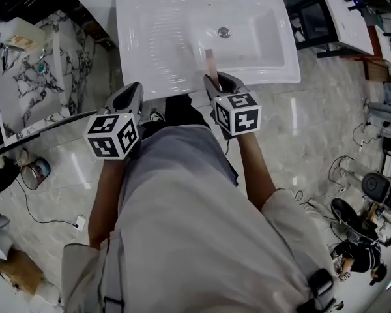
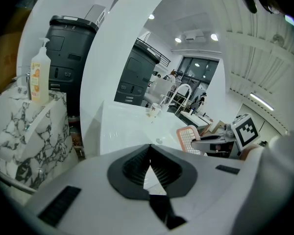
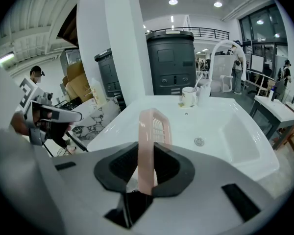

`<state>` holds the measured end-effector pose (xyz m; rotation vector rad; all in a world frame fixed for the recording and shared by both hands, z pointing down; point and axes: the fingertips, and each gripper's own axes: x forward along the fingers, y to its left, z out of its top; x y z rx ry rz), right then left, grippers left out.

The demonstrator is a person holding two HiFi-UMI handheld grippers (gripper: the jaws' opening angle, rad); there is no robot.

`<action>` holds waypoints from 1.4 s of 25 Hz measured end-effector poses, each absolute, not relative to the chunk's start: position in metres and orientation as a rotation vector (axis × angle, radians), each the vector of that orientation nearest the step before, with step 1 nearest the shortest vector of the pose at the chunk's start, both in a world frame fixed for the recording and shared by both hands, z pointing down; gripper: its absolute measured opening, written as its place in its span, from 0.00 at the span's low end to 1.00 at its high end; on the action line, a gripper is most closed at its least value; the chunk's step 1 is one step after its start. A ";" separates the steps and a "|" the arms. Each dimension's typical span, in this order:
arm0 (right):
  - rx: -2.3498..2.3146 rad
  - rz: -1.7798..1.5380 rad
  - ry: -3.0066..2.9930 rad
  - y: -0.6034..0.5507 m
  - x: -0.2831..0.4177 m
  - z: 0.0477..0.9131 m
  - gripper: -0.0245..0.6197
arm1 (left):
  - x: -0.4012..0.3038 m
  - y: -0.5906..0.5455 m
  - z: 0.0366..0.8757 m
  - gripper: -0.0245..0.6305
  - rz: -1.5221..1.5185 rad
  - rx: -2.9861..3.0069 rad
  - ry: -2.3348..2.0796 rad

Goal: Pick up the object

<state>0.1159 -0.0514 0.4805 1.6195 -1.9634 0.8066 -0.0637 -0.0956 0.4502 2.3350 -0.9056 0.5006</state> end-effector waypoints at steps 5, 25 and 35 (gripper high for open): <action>1.627 0.812 -1.977 -0.052 0.119 0.474 0.17 | -0.066 -0.099 0.452 0.04 0.518 2.338 -0.915; 1.543 0.787 -2.009 -0.054 0.107 0.471 0.17 | -0.082 -0.103 0.457 0.04 0.481 2.235 -0.967; 1.473 0.782 -2.033 -0.059 0.097 0.475 0.17 | -0.083 -0.105 0.464 0.04 0.478 2.201 -0.966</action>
